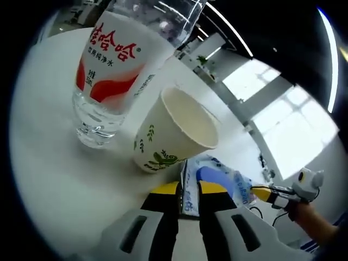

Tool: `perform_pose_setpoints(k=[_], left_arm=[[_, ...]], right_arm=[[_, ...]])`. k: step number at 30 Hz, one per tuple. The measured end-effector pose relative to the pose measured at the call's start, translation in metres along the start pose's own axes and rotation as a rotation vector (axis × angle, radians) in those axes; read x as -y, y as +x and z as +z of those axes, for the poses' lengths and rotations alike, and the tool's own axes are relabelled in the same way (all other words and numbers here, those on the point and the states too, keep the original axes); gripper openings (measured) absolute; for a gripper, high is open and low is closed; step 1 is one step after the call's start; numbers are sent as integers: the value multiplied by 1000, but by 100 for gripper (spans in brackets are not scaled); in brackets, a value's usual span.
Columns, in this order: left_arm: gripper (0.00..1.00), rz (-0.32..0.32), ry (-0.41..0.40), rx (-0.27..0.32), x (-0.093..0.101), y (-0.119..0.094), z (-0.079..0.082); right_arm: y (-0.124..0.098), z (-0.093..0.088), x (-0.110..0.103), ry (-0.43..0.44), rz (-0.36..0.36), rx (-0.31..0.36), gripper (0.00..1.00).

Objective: Arrange the tabletop items into an orderly group along one side of the table until the central work area is clear of visible clutter.

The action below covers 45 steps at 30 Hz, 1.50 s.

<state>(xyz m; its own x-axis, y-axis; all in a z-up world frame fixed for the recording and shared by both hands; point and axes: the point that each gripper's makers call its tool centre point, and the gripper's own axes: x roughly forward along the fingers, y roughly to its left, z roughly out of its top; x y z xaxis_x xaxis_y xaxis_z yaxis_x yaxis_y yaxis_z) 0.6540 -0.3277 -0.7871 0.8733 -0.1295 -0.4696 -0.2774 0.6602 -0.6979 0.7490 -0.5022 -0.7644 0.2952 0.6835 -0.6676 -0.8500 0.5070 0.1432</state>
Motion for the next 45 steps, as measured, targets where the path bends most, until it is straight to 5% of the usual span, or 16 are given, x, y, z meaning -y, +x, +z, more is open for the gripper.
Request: perform_pose_setpoints(k=[11,23,30,33,45], left_arm=[[12,-43,108,-7,-7,-15,12],[20,-251,309,-118,19,-42,-4],[40,-289,396,-118,27,-63,-5],[53,-314,497,-92,32,-73,0],[91,-309,581,-41,31,-104,14]], right_arm=[[-9,3,-6,8,19,34,7],[-15,5,-29,-10,75,63,19],[-21,3,-41,-44,119,83,28],[-22,5,-44,-61,124,96,35],[-32,-2,-50,-69,145,112,56]])
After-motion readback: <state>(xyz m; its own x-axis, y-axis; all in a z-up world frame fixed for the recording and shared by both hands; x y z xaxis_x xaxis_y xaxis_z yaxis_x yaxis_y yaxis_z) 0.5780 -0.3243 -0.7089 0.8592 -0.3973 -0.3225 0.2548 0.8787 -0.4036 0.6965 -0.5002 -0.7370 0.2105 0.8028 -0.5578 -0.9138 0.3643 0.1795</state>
